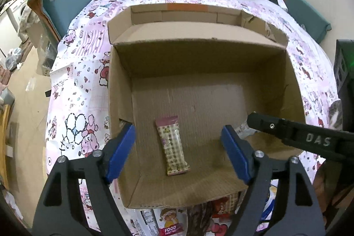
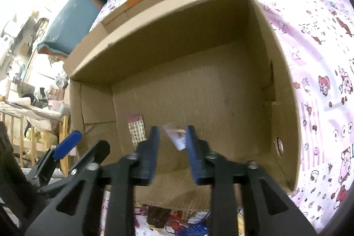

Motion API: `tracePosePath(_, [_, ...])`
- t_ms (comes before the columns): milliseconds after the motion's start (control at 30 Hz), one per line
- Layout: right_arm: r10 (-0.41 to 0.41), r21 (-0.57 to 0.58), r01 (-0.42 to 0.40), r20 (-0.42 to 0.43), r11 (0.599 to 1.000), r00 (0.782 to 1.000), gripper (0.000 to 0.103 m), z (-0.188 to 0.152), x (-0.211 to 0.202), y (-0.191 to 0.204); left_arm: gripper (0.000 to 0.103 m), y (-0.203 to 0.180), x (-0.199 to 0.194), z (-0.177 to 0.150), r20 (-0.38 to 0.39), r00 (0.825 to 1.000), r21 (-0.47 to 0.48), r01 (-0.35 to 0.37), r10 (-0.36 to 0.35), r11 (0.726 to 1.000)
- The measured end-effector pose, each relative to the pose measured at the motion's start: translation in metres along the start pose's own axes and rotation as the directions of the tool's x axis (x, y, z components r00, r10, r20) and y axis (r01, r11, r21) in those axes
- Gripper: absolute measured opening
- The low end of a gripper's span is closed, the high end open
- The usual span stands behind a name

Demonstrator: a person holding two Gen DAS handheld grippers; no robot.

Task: Organize snacks
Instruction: 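Move both grippers back toward the snack pile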

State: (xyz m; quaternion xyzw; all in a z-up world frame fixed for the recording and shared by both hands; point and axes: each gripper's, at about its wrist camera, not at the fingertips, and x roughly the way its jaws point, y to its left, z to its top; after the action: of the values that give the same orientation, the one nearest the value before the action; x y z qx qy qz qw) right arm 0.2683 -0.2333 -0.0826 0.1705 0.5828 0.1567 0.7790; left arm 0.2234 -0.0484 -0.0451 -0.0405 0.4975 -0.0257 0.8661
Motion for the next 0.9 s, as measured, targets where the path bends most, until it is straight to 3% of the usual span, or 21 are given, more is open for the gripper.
tracePosePath(33, [0.001, 0.006, -0.001, 0.01, 1.0, 1.0, 0.079, 0.001, -0.002, 0.001, 0.078, 0.001, -0.002, 0.0, 0.008, 1.0, -0.004, 0.004, -0.004, 1.0])
tracePosePath(67, [0.001, 0.011, -0.002, 0.027, 1.0, 1.0, 0.085, 0.001, -0.005, 0.002, 0.078, 0.002, -0.004, 0.0, 0.013, 1.0, -0.006, 0.005, -0.005, 1.0])
tracePosePath(333, [-0.054, 0.003, 0.054, 0.093, 0.999, 0.994, 0.086, 0.0, -0.028, 0.011, 0.078, 0.008, -0.025, -0.001, 0.084, 0.996, -0.04, 0.033, -0.03, 0.999])
tracePosePath(467, [-0.072, 0.005, 0.072, 0.115, 0.997, 0.991, 0.086, -0.002, -0.041, 0.012, 0.093, 0.014, -0.037, -0.003, 0.11, 0.993, -0.076, 0.047, -0.038, 0.996])
tracePosePath(900, [-0.041, -0.004, 0.042, 0.135, 0.999, 0.99, 0.086, -0.031, -0.077, 0.015, 0.093, 0.022, -0.072, -0.02, 0.144, 0.989, -0.048, 0.052, -0.044, 0.998])
